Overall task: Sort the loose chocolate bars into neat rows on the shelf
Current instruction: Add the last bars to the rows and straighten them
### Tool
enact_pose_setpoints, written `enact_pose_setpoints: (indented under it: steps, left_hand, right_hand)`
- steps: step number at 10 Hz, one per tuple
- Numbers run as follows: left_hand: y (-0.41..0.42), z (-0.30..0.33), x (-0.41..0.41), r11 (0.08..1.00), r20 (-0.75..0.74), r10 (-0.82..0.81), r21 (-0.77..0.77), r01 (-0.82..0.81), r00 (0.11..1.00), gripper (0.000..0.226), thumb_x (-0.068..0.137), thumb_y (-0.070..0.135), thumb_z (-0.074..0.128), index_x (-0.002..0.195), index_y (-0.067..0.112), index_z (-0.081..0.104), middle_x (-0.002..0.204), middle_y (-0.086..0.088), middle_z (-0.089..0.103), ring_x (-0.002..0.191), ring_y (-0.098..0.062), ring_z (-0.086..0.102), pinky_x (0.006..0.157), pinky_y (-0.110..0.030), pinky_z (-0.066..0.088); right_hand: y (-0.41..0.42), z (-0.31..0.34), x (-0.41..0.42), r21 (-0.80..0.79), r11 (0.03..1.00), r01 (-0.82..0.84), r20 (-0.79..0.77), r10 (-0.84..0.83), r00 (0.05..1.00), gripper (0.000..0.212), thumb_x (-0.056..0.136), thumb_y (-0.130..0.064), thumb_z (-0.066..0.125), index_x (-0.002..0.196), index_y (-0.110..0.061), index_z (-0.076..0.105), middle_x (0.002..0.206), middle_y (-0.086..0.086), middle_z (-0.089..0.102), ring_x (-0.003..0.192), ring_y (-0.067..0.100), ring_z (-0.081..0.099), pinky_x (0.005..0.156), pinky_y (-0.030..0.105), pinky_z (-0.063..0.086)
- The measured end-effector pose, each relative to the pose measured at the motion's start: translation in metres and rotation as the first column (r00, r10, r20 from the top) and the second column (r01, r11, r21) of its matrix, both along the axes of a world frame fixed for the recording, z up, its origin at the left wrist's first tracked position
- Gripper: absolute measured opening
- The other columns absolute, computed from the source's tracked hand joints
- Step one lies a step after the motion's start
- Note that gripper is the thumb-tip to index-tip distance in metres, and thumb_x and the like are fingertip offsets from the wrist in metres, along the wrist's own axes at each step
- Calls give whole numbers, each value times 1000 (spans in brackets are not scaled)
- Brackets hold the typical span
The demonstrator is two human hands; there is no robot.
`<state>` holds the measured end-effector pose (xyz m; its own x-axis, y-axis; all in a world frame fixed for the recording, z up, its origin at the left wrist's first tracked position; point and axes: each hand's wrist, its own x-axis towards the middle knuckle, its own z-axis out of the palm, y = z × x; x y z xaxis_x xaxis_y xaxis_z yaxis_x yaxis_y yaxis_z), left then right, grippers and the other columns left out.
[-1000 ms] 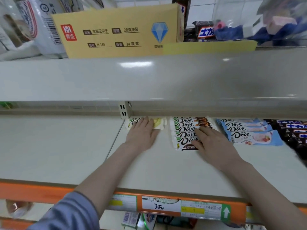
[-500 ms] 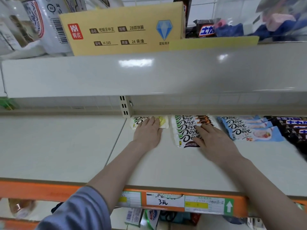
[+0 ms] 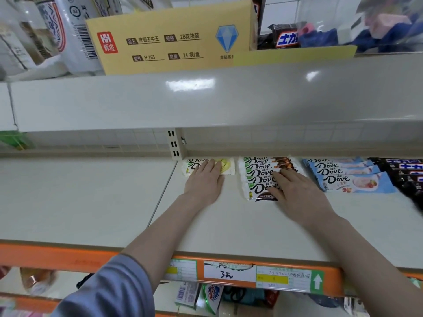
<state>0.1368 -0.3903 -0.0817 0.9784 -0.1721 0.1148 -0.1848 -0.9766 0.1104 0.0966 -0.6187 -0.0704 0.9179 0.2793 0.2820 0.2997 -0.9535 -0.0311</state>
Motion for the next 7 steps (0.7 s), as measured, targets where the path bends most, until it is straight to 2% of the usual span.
enact_pose_setpoints:
  steps: [2, 4, 5, 6, 7]
  left_hand:
    - [4, -1, 0, 1000, 6, 1, 17, -1, 1000, 54, 101, 36, 25, 149, 13, 16, 158, -7, 15, 145, -22, 10, 118, -32, 6]
    - [4, 1, -2, 1000, 6, 4, -2, -4, 1000, 54, 101, 36, 26, 149, 12, 17, 157, -8, 15, 145, -22, 10, 117, -32, 6]
    - [3, 7, -8, 999, 4, 33, 15, -33, 999, 54, 100, 34, 30, 147, 10, 20, 156, -9, 18, 145, -24, 11, 117, -35, 11]
    - [-2, 18, -17, 996, 5, 78, 42, -78, 997, 50, 97, 28, 35, 142, 10, 27, 149, -8, 29, 139, -24, 22, 111, -34, 22]
    - [-4, 30, -45, 989, 57, 124, 71, -128, 991, 48, 94, 30, 37, 138, 13, 34, 139, -5, 41, 131, -24, 34, 103, -33, 31]
  right_hand:
    - [1, 1, -1, -5, 1000, 2, 6, -2, 1000, 47, 96, -41, 30, 134, -15, 38, 136, 3, 46, 128, 20, 36, 105, 25, 20]
    - [0, 1, -2, 12, 1000, -7, 3, 7, 1000, 46, 96, -40, 29, 133, -15, 39, 132, 2, 48, 124, 20, 39, 105, 27, 25]
    - [-2, 5, -5, 30, 1000, -3, 14, 3, 1000, 42, 96, -38, 33, 128, -15, 44, 125, 3, 51, 117, 21, 44, 100, 29, 31]
    - [-6, 13, -11, 71, 997, 23, 25, -25, 999, 38, 94, -34, 41, 124, -13, 51, 122, 5, 56, 113, 25, 49, 97, 33, 36]
    - [-17, 18, -37, 94, 993, 73, 88, -81, 993, 32, 90, -29, 51, 113, -8, 59, 105, 11, 64, 96, 32, 58, 83, 41, 46]
